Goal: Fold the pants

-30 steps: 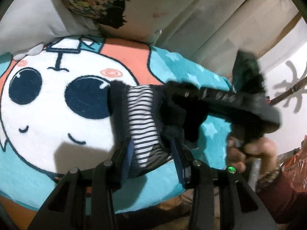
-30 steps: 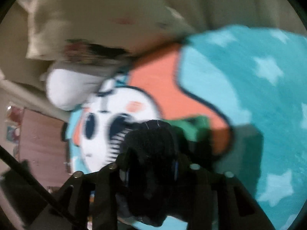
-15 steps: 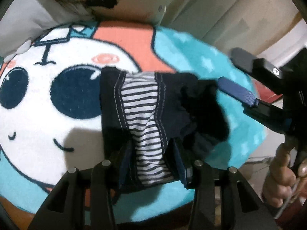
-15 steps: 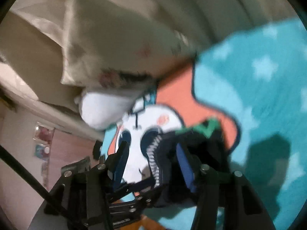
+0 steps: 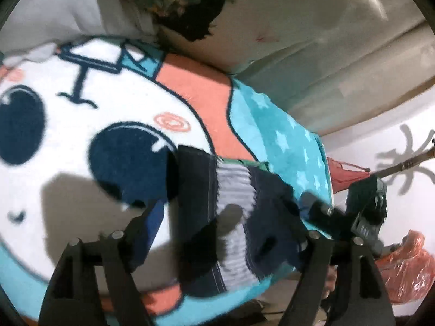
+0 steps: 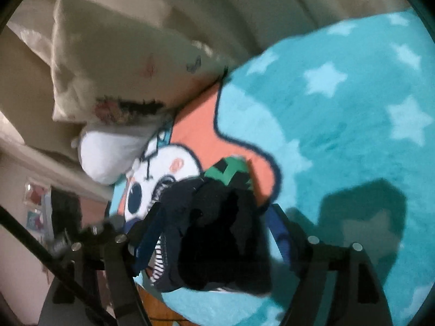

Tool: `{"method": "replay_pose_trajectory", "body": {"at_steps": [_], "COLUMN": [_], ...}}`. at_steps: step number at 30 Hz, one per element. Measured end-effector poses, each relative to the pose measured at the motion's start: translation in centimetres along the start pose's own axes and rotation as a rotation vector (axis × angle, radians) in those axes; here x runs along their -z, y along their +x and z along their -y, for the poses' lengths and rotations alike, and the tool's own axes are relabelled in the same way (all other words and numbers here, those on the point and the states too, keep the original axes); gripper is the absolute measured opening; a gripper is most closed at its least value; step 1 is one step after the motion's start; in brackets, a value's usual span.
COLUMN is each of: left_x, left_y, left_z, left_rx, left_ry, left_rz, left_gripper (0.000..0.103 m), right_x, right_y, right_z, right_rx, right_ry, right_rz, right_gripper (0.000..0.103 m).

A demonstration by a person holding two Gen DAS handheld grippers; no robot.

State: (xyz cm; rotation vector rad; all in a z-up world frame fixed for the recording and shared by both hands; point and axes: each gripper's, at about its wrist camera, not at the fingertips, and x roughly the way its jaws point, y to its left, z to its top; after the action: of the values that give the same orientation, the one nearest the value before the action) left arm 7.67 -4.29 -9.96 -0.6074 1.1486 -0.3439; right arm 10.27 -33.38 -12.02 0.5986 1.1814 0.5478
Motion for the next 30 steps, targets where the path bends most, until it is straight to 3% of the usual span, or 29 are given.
{"method": "replay_pose_trajectory", "body": {"at_steps": [4, 5, 6, 9, 11, 15, 20, 26, 30], "left_x": [-1.0, -1.0, -1.0, -0.8, -0.8, -1.6, -4.6, -7.5, -7.7], "left_y": [4.1, 5.2, 5.8, 6.2, 5.4, 2.4, -0.4, 0.6, 2.3], "left_z": [0.1, 0.3, 0.5, 1.1, 1.4, 1.8, 0.5, -2.7, -4.1], "left_rx": [0.021, 0.017, 0.011, 0.029, 0.048, 0.082, 0.012, -0.108, -0.161], "left_ry": [0.018, 0.020, 0.019, 0.003, 0.004, 0.004, 0.016, -0.001, -0.012], "left_rz": [-0.089, -0.113, -0.126, -0.132, -0.123, -0.072, -0.006, -0.007, -0.037], "left_gripper": [0.078, 0.078, 0.077, 0.049, 0.042, 0.041, 0.041, 0.043, 0.055], "right_x": [0.2, 0.3, 0.4, 0.6, 0.4, -0.4, -2.7, -4.4, -4.2], "right_y": [2.9, 3.4, 3.9, 4.0, 3.4, 2.2, 4.3, 9.6, 11.2], "right_z": [0.3, 0.2, -0.1, -0.5, -0.7, -3.1, -6.7, -8.7, -7.9], "right_rx": [0.012, 0.022, 0.023, 0.025, 0.001, -0.051, -0.080, 0.003, 0.094], "right_ry": [-0.022, -0.026, -0.046, -0.036, -0.025, -0.043, -0.075, -0.091, -0.094], "right_rz": [-0.068, -0.080, -0.087, -0.109, -0.112, -0.095, -0.083, -0.105, -0.117], "right_gripper": [0.082, 0.079, 0.067, 0.046, 0.042, 0.042, 0.042, 0.042, 0.057]}}
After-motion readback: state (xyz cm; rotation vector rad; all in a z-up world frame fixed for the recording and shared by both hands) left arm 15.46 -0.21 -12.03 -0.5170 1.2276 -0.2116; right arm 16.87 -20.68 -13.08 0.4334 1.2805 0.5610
